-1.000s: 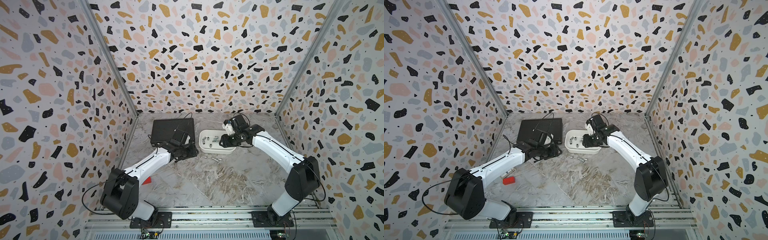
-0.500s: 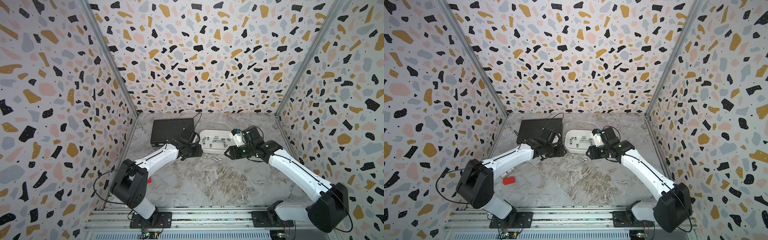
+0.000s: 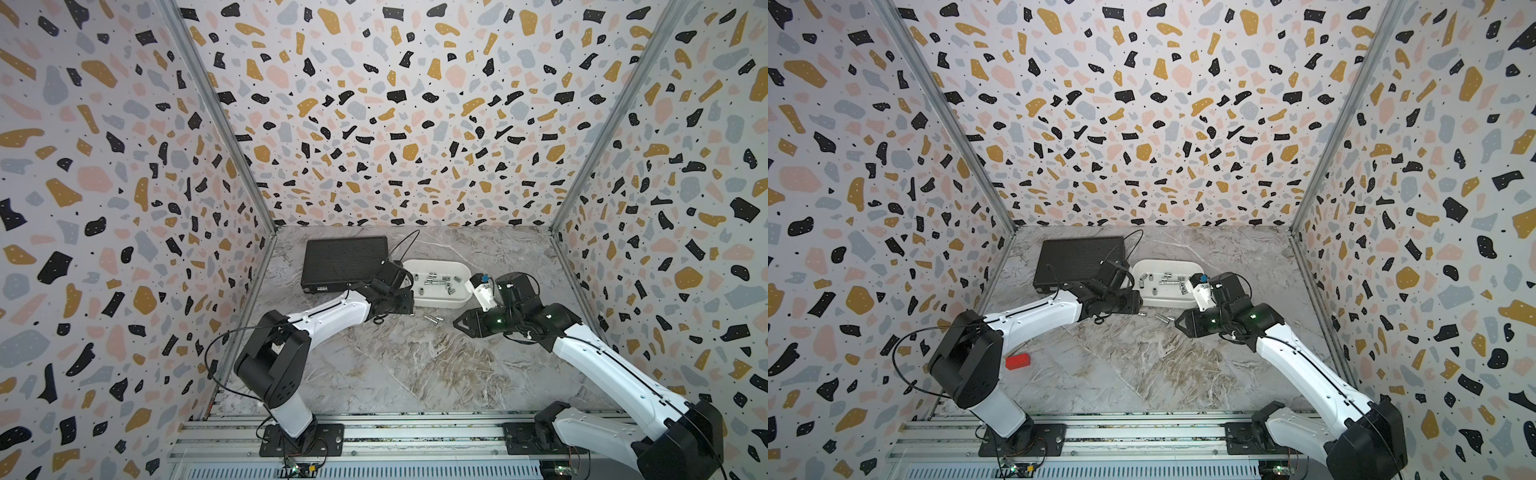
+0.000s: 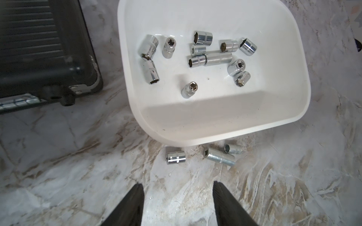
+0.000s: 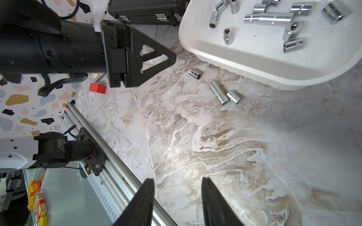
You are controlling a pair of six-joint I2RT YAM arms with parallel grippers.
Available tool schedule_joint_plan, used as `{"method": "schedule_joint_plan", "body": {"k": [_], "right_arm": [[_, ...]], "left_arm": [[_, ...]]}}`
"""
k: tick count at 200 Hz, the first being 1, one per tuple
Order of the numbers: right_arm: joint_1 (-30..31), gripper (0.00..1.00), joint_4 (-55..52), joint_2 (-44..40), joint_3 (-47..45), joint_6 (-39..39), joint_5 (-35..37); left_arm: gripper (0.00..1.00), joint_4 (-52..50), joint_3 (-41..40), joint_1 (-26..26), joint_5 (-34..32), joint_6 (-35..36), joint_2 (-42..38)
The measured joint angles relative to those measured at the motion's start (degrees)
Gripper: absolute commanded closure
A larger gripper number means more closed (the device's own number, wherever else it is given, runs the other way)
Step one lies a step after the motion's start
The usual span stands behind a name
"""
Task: Put the socket on the desktop into the storage box
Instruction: Pick up the socket head at the center of the board.
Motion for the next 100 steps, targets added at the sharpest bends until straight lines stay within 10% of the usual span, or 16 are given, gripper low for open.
{"method": "schedule_joint_plan", "body": {"k": [100], "right_arm": [[0.0, 0.55, 0.2, -0.5, -1.4, 0.0, -0.1]], "left_arm": [[0.38, 5.7, -0.3, -2.4, -5.0, 1.1, 7.5]]}}
